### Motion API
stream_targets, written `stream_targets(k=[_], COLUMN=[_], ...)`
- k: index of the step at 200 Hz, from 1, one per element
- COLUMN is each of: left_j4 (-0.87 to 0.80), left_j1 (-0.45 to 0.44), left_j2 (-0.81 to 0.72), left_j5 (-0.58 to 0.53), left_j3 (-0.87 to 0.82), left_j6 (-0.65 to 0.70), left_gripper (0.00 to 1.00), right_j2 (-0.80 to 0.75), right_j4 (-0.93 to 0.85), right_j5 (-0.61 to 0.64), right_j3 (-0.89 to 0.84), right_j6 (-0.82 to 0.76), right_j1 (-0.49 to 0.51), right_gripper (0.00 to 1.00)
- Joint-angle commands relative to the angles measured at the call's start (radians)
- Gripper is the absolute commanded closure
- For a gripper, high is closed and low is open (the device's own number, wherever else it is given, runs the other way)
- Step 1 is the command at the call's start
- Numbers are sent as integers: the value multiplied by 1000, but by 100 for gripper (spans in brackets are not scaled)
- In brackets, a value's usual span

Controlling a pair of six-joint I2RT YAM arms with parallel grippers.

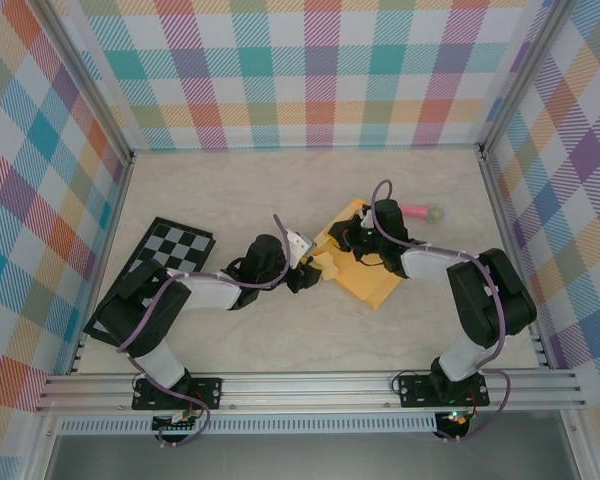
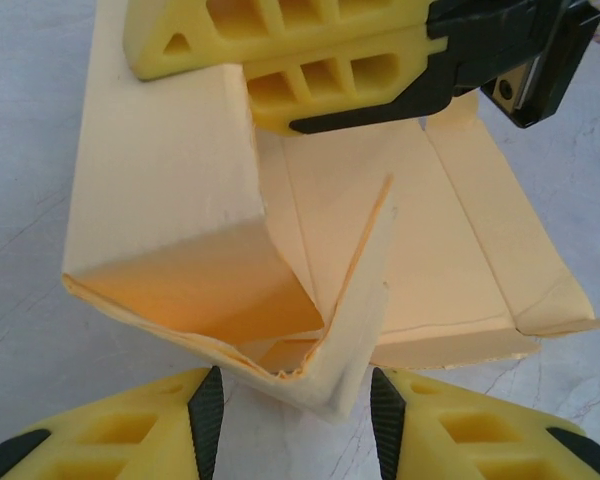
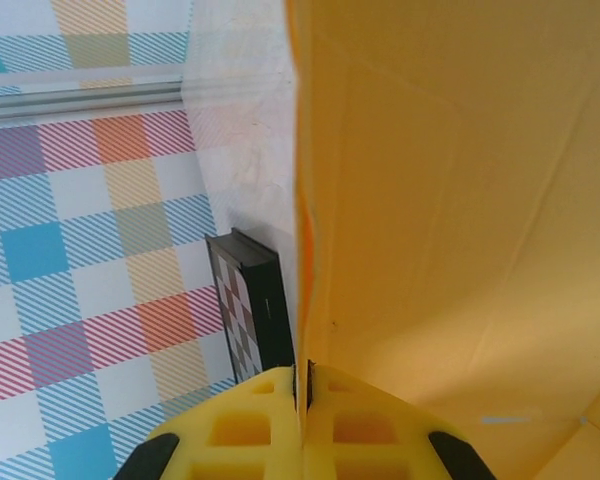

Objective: Fold the paper box

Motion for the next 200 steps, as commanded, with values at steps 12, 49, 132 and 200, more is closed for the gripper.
stream_targets(k=[12,49,132,200], left_j4=[44,51,86,114], left_j1=[-33,-42,-42,-42], left_j2=[23,54,123,207], left_j5=[-118,-197,-337,-431], left_j3=[3,32,98,170], left_j6=[-11,-20,-46,-56], left_gripper=[55,54,57,66], right_j2=[-29,-27,71,165], right_j4=[181,321,454,496], right_j5=[31,94,129,126], right_j3=[-58,-95,-100,-73], right_j6=[56,110,150,157], right_j1=[-6,-6,-4,-2], right_gripper=[100,100,100,100])
